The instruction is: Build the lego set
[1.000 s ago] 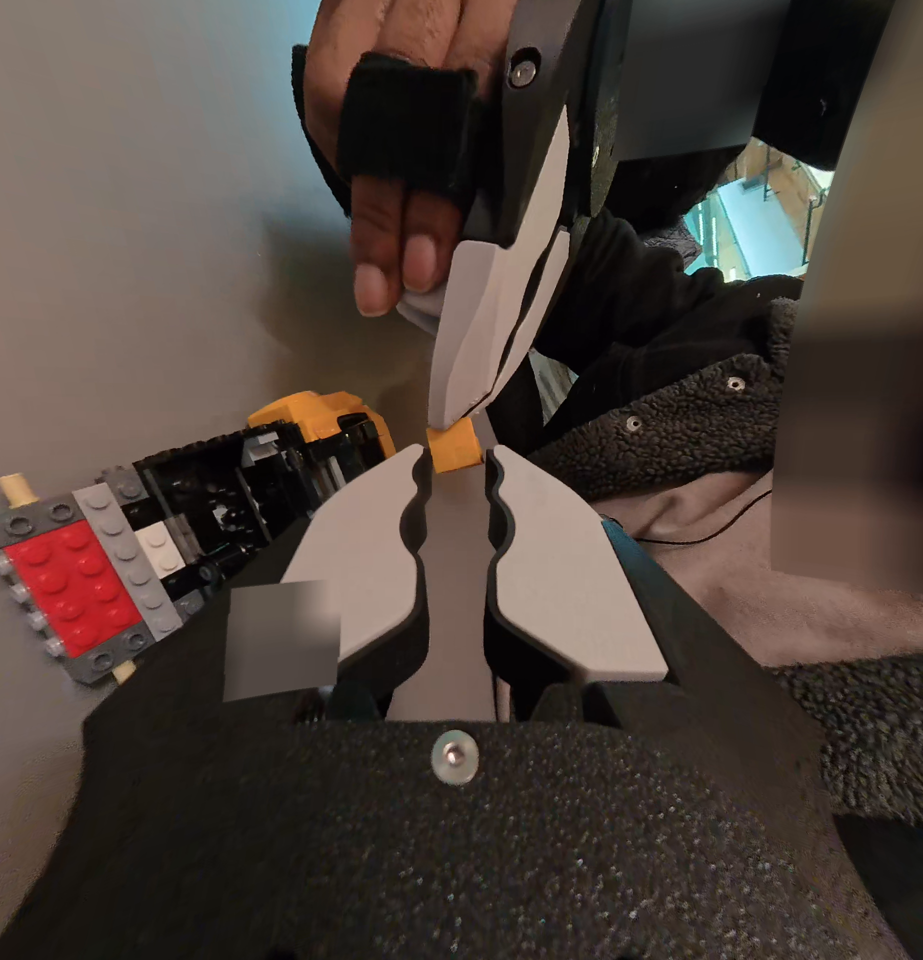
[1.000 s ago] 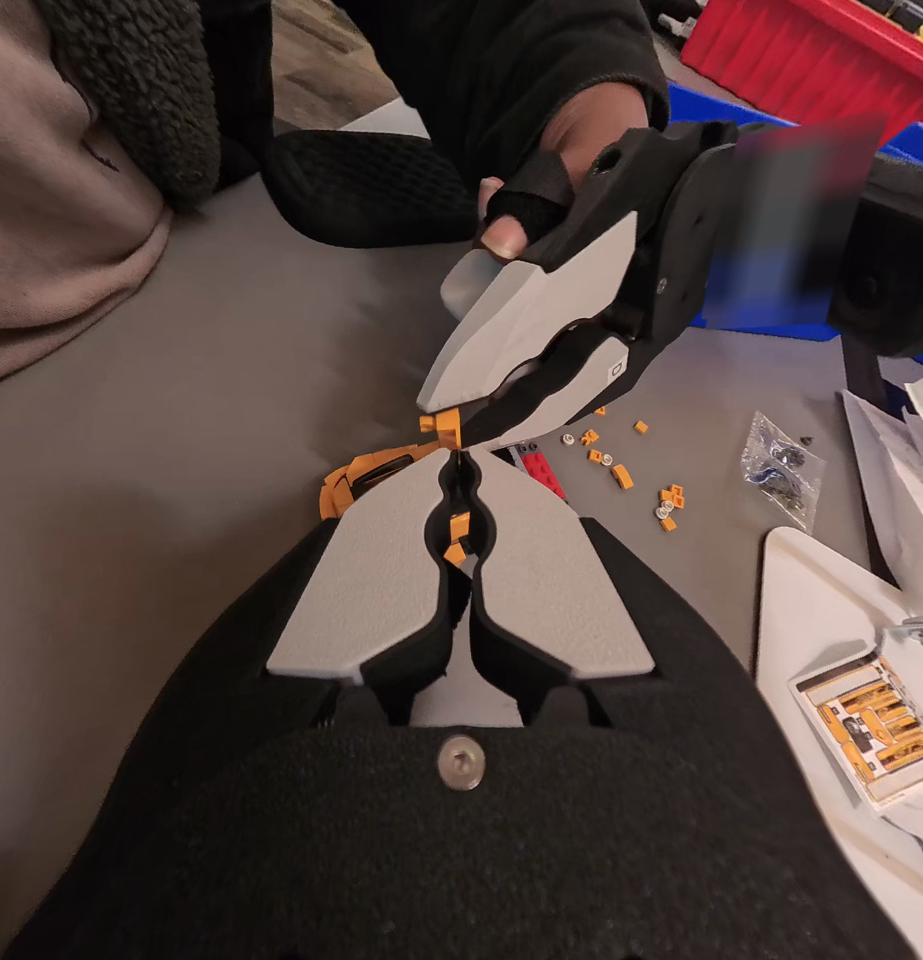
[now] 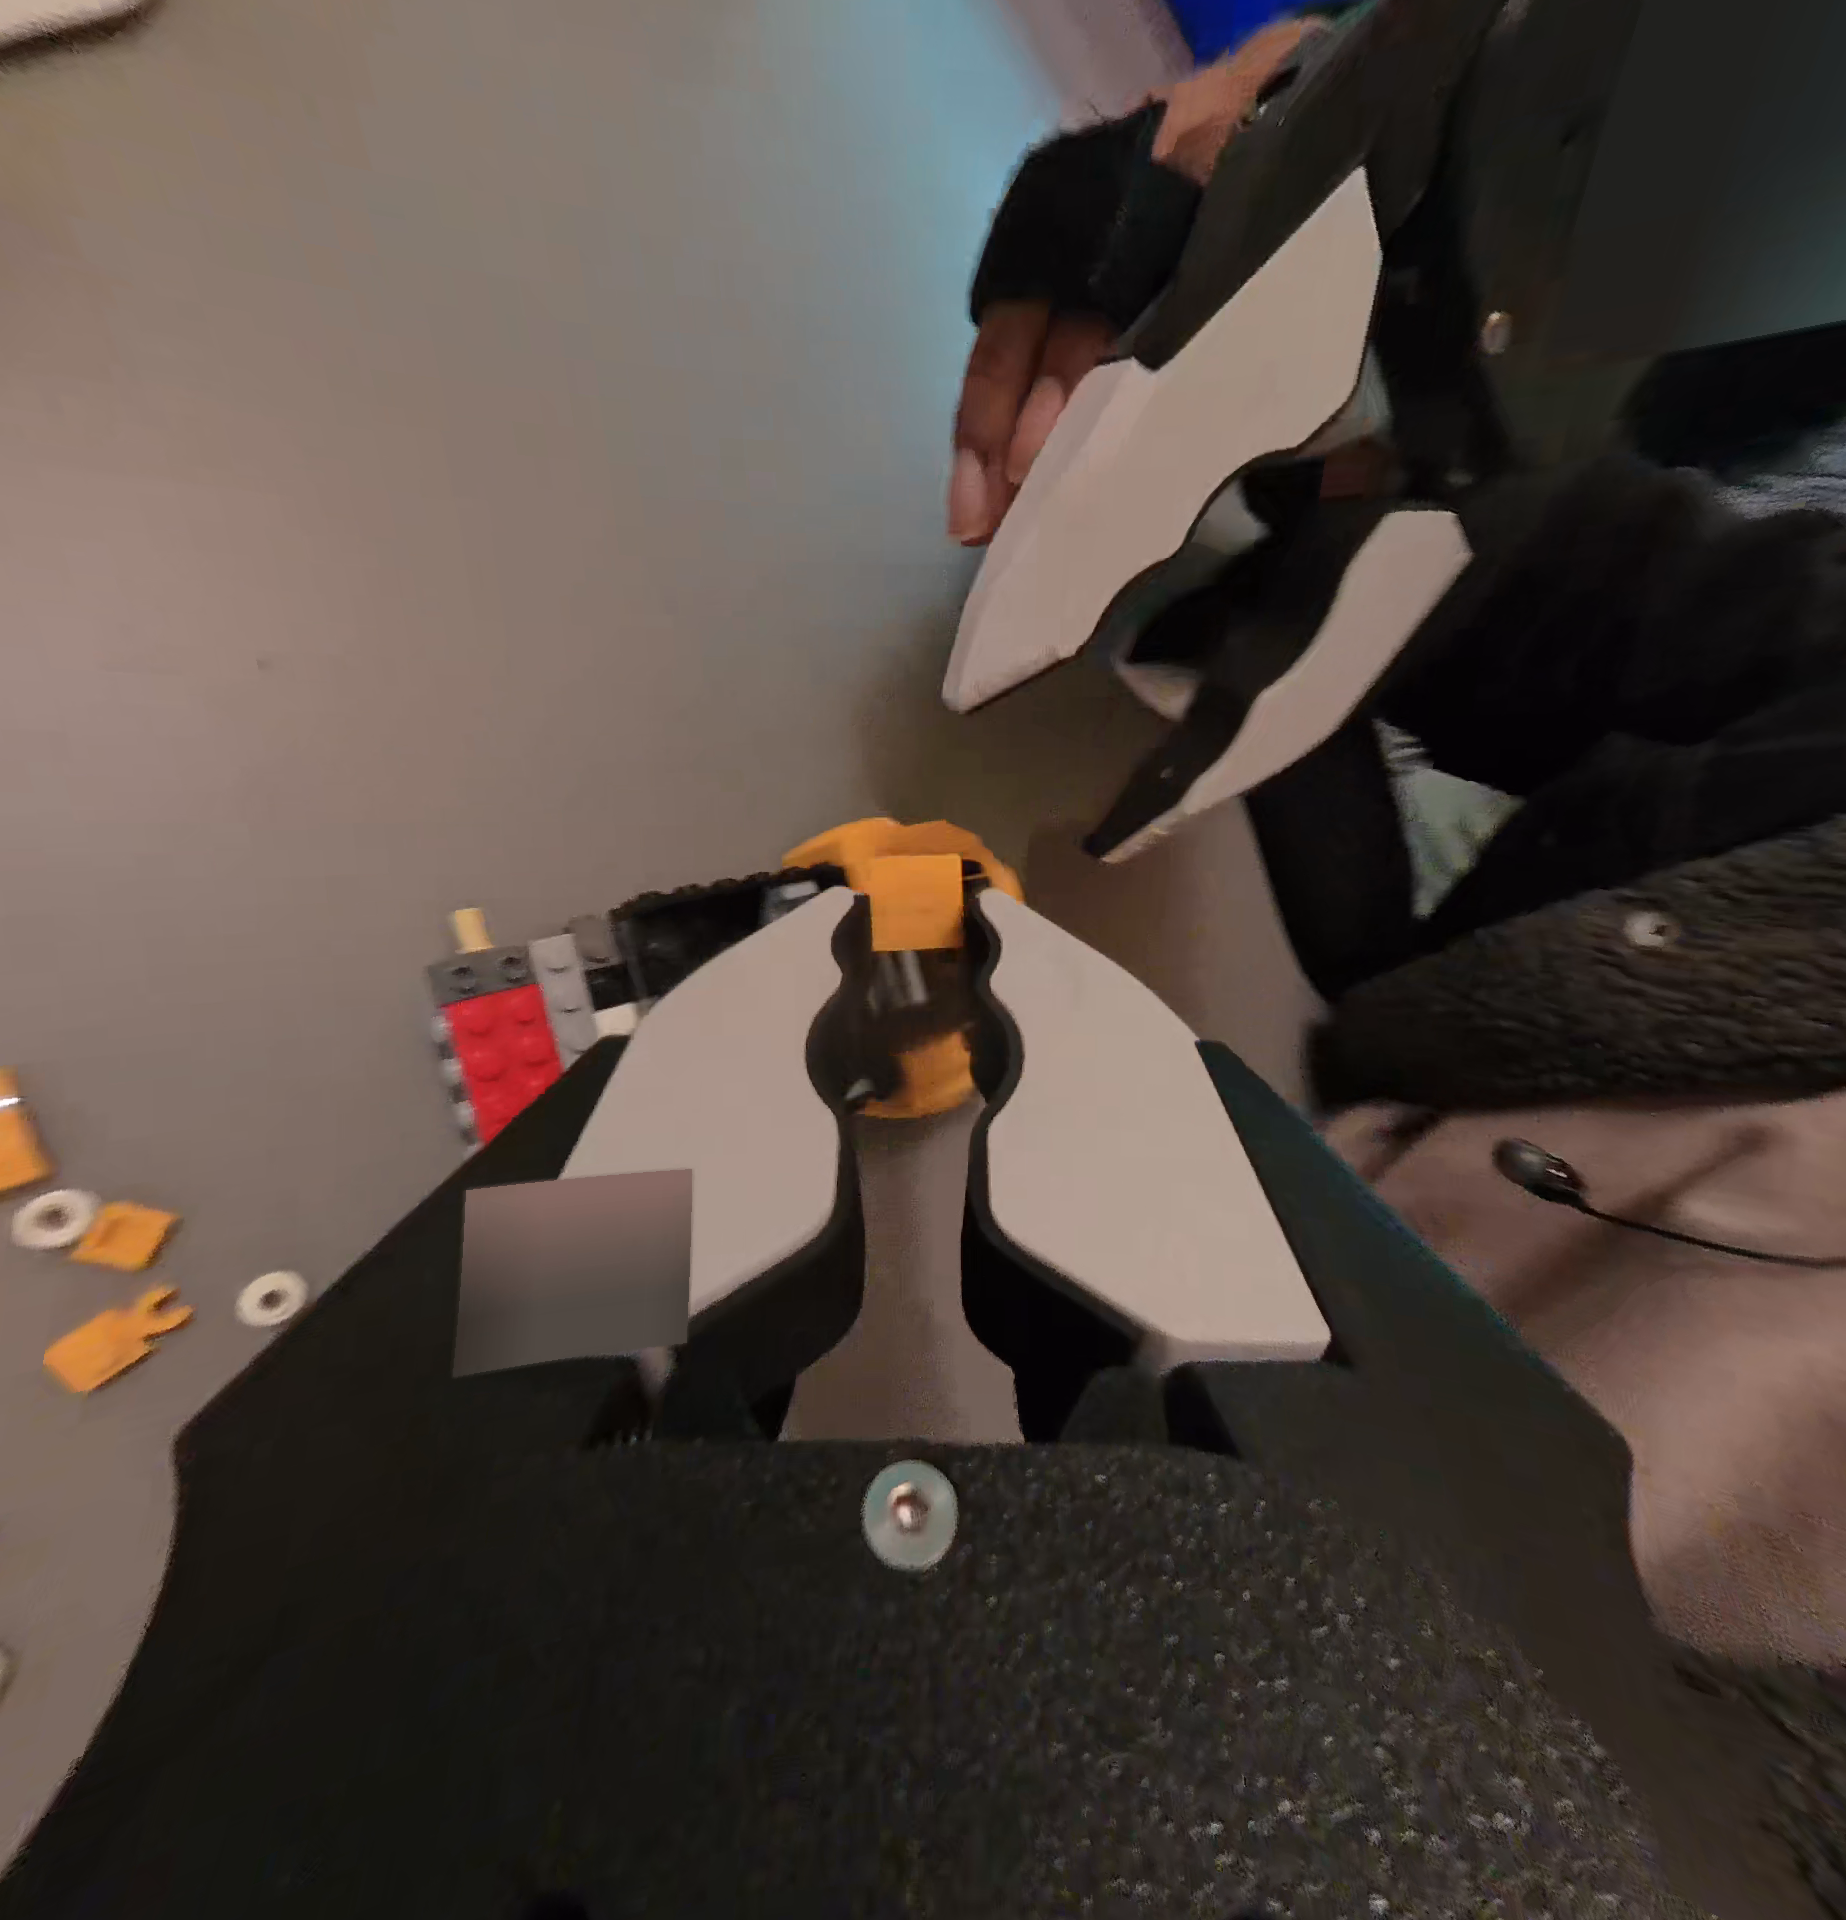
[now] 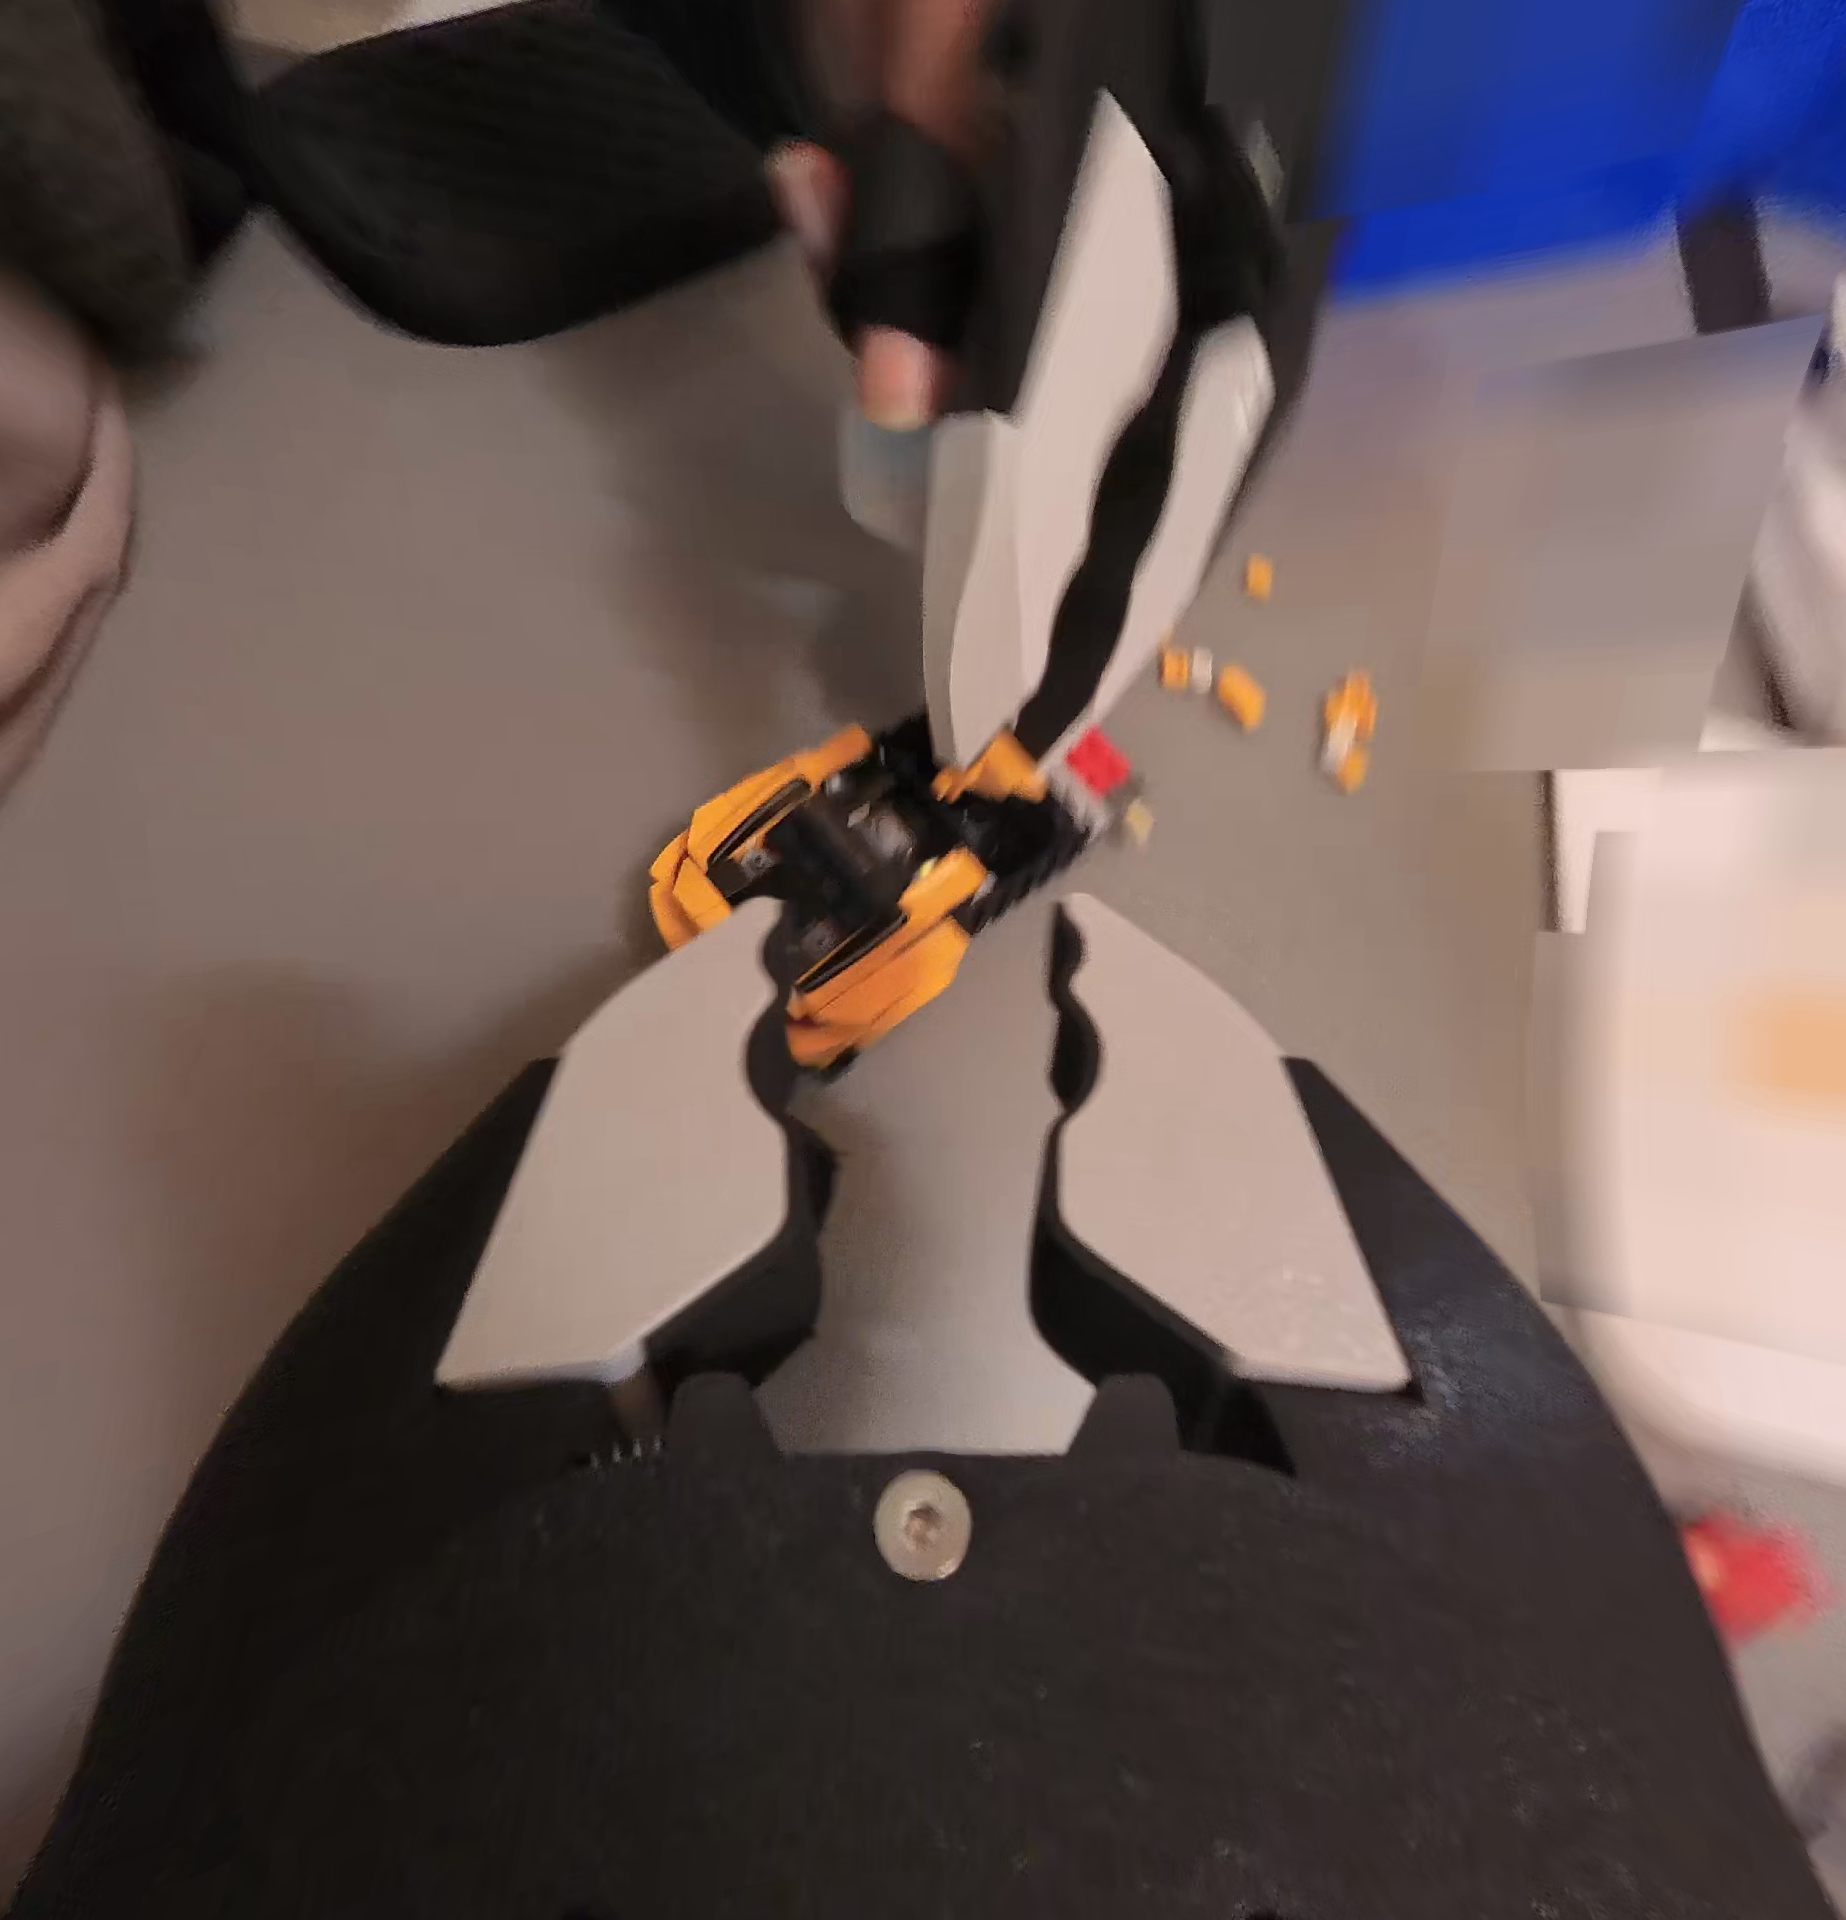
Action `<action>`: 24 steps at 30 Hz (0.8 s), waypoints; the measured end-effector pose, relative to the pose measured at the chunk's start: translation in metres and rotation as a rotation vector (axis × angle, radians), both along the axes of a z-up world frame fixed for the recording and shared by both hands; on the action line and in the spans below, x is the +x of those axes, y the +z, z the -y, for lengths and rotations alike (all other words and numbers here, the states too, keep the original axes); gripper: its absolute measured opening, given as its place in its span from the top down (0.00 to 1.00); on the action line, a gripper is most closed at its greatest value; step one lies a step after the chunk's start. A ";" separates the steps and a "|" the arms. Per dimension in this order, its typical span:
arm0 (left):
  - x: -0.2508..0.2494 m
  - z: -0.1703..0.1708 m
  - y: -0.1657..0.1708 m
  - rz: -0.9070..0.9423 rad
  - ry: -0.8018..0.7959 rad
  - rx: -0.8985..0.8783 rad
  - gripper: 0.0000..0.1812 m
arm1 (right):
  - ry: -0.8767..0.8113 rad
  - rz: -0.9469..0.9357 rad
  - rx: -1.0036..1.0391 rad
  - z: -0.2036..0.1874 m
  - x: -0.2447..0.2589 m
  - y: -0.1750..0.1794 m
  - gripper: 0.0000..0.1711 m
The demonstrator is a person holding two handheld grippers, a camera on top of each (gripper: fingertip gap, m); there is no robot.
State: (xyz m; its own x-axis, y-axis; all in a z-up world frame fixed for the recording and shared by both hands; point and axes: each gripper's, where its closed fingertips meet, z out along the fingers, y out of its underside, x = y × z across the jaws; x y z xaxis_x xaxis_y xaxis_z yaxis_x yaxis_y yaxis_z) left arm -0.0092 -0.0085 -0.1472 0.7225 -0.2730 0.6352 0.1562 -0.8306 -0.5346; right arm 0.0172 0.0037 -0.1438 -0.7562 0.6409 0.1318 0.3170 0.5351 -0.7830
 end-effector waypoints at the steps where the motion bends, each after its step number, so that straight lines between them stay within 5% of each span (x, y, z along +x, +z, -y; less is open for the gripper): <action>1: -0.003 -0.001 -0.003 -0.051 0.019 0.013 0.91 | -0.071 0.034 -0.017 -0.001 0.004 -0.007 0.67; 6: 0.000 -0.002 -0.013 -0.176 0.056 0.036 0.91 | -0.454 0.164 -0.174 0.010 0.023 -0.036 0.54; 10: 0.004 0.000 -0.018 -0.222 0.061 0.042 0.91 | -0.615 0.144 -0.143 0.013 0.022 -0.047 0.54; 24: 0.007 0.008 -0.021 -0.244 0.080 0.029 0.91 | -0.647 0.159 -0.171 0.024 0.009 -0.059 0.53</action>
